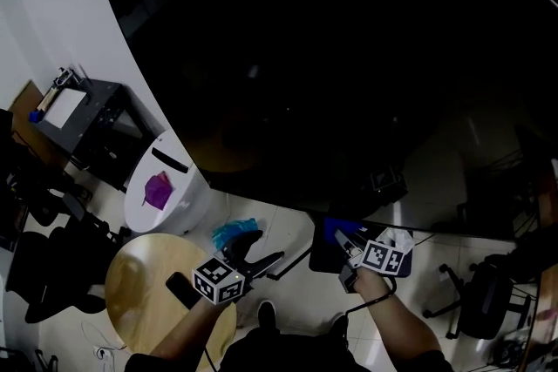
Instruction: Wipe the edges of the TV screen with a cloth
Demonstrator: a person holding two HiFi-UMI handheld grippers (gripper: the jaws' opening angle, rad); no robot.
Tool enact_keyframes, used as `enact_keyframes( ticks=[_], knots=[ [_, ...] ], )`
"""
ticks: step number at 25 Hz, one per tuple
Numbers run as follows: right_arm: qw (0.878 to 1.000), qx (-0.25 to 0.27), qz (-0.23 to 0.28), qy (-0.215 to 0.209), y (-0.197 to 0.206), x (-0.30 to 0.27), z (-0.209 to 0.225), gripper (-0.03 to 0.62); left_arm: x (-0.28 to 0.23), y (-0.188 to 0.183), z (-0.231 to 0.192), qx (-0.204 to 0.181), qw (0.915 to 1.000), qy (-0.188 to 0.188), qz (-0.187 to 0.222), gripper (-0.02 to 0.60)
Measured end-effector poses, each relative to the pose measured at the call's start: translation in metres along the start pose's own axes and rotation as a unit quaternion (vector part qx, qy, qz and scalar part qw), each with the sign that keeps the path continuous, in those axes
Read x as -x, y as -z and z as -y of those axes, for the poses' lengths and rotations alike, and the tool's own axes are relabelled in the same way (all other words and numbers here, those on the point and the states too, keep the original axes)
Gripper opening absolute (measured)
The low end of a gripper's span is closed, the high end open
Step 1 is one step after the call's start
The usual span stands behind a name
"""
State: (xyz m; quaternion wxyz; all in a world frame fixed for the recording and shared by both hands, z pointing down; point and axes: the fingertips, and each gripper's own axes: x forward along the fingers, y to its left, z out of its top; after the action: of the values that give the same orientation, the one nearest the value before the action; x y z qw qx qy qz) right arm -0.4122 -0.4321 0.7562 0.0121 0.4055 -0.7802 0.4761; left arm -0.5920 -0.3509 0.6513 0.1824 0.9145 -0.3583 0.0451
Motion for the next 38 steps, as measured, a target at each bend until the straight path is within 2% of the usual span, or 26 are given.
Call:
enact_keyframes(
  ticks=[10,18,23,32,35,38],
  knots=[
    [0.998,0.017,-0.051,-0.031,0.041,-0.093,-0.083,0.206,0.079,0.005,-0.065,0.016,0.9988,-0.044,0.014,0.307],
    [0.993,0.021,-0.098,-0.068,0.074,-0.166,-0.151,0.206,0.124,0.005,-0.114,-0.018,0.9942,-0.105,0.014,0.307],
    [0.987,0.034,-0.126,-0.091,0.096,-0.200,-0.187,0.206,0.142,0.008,-0.128,-0.041,0.9902,-0.133,0.006,0.307],
    [0.977,0.038,-0.161,-0.135,0.128,-0.250,-0.249,0.206,0.180,0.019,-0.150,-0.049,0.9828,-0.178,-0.002,0.308],
    [0.973,0.036,-0.169,-0.153,0.136,-0.253,-0.268,0.206,0.187,0.019,-0.156,-0.068,0.9787,-0.193,-0.014,0.308],
    [0.968,0.039,-0.175,-0.177,0.140,-0.246,-0.288,0.206,0.186,0.014,-0.160,-0.118,0.9701,-0.209,-0.035,0.322]
  ],
)
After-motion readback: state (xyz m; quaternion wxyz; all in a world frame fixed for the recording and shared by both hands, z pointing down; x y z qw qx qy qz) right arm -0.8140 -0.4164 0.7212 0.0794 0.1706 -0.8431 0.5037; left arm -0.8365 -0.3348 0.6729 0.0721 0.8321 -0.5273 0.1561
